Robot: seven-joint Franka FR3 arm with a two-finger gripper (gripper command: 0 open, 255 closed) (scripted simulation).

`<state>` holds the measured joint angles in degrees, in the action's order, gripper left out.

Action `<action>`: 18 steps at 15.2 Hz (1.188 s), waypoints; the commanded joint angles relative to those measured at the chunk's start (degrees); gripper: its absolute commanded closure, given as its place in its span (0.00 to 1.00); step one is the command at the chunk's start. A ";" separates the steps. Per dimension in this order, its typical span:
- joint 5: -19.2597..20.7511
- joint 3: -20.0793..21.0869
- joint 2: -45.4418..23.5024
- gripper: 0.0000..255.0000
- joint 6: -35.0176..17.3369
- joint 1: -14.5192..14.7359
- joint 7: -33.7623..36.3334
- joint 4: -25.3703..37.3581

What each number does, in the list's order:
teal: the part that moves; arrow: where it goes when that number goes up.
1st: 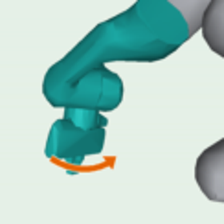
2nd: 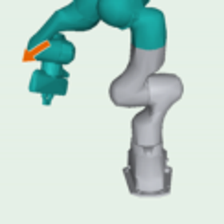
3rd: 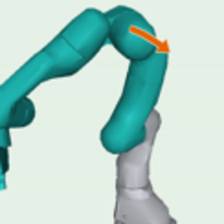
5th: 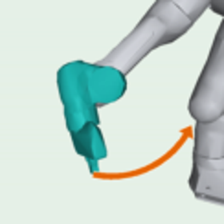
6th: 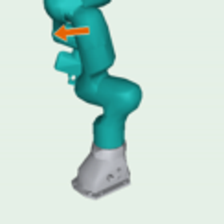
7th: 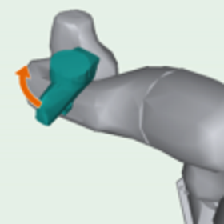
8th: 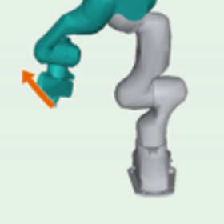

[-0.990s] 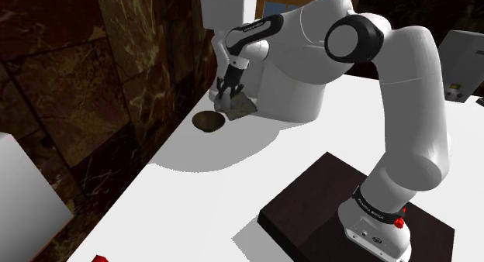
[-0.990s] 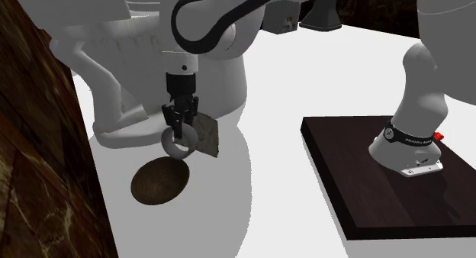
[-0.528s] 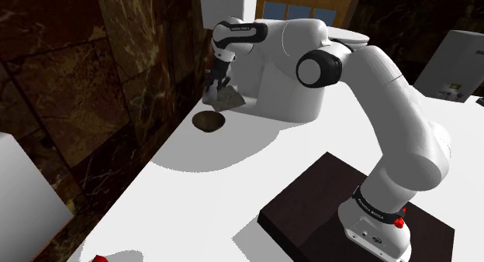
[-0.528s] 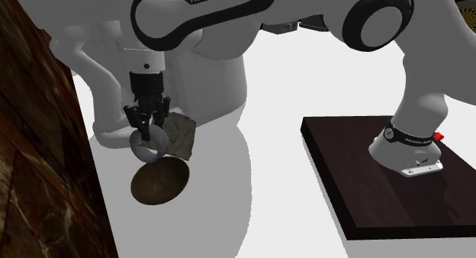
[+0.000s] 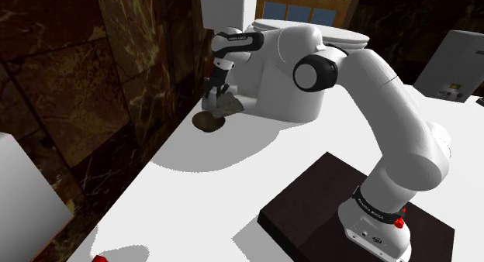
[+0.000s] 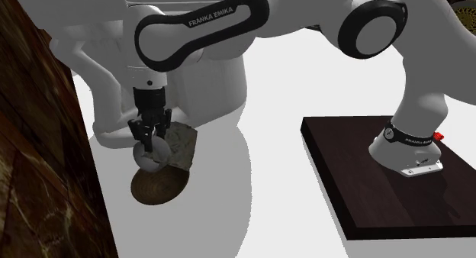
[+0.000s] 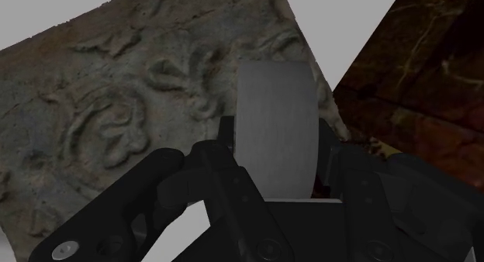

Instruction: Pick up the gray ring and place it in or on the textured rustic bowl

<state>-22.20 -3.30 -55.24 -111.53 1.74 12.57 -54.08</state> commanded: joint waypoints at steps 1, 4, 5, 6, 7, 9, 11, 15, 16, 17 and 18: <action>-0.11 0.07 -0.76 1.00 -0.95 0.03 -0.28 -0.18; -0.29 0.18 -1.70 1.00 -2.43 0.05 -0.78 -0.78; -0.35 0.22 -2.05 1.00 -2.90 0.06 -0.94 -0.93; -0.41 0.26 -2.41 1.00 -3.36 0.06 -1.10 -1.06; -0.47 0.30 -2.75 1.00 -3.83 0.06 -1.26 -1.20; -0.59 0.38 -3.54 1.00 -4.70 0.06 -1.56 -1.31; -0.66 0.43 -4.09 1.00 -5.24 0.05 -1.74 -1.33; -0.66 0.44 -4.11 1.00 -5.22 0.05 -1.74 -1.29; -0.66 0.44 -4.11 1.00 -5.22 0.05 -1.74 -1.29; -0.66 0.44 -4.11 1.00 -5.22 0.05 -1.74 -1.29; -0.66 0.44 -4.11 0.00 -5.22 0.05 -1.74 -1.28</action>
<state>-22.85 -2.87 -59.37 -116.74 1.78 10.84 -55.35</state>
